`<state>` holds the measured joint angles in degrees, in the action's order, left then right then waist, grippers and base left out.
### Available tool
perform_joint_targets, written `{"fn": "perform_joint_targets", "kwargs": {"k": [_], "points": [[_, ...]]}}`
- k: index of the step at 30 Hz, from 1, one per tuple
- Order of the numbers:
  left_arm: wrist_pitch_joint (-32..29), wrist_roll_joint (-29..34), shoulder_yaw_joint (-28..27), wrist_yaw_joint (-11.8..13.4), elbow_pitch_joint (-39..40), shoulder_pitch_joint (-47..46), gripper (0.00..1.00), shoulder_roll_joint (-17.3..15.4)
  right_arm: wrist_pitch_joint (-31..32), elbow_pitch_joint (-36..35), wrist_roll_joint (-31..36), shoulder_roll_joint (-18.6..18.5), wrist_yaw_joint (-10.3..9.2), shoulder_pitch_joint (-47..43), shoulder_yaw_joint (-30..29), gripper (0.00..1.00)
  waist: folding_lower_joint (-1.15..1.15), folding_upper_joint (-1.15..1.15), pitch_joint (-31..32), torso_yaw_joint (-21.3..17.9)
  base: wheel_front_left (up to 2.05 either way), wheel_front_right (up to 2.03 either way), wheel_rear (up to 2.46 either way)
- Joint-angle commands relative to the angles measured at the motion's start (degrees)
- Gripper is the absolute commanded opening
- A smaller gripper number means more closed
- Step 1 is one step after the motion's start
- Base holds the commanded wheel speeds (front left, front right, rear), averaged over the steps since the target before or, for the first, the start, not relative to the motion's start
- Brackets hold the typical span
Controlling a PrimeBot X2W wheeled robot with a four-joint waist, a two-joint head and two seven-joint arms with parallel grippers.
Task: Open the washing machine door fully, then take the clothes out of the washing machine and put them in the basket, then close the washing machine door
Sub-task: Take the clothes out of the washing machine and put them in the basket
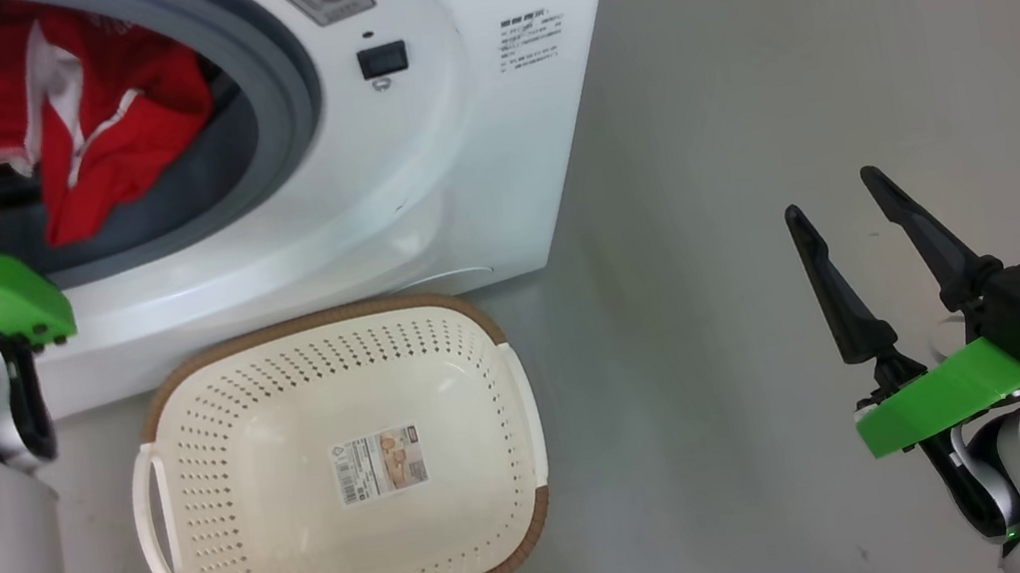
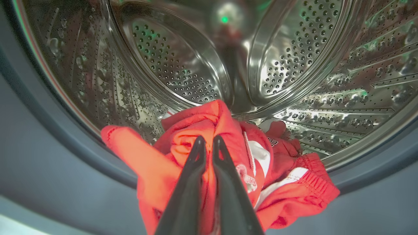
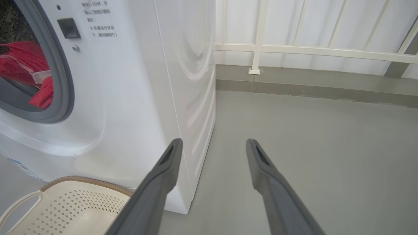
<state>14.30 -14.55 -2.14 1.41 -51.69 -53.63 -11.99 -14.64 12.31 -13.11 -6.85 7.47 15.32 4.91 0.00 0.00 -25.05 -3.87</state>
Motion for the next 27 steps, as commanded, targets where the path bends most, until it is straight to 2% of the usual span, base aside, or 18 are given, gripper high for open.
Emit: {"fn": "perform_joint_targets", "kwargs": {"k": [1,9,16,27], "points": [[0.69,0.32,-1.68,0.21,3.29,2.25,0.00,-2.30,-0.36,-1.06,-0.27,-0.28,0.02,-1.01,1.26,1.00,0.00,0.00,0.87,0.40,0.00,0.00,0.00],[0.69,-0.52,-4.65,0.07,11.87,11.62,0.00,1.01,-0.36,-0.09,-0.51,-0.55,0.02,-2.55,1.18,1.00,0.00,0.00,5.61,1.44,0.00,0.00,0.00],[0.69,1.62,-4.49,-0.16,15.45,18.75,0.00,2.09,-0.36,0.55,-0.58,-0.38,0.02,-4.30,1.18,1.00,0.00,0.00,9.96,1.81,0.00,0.00,0.00],[0.70,1.73,-6.60,-1.23,26.02,27.60,0.00,4.81,-0.36,1.44,-0.67,-0.29,0.02,-7.44,1.06,1.00,0.00,0.00,15.43,2.62,0.00,0.00,0.00]]}}
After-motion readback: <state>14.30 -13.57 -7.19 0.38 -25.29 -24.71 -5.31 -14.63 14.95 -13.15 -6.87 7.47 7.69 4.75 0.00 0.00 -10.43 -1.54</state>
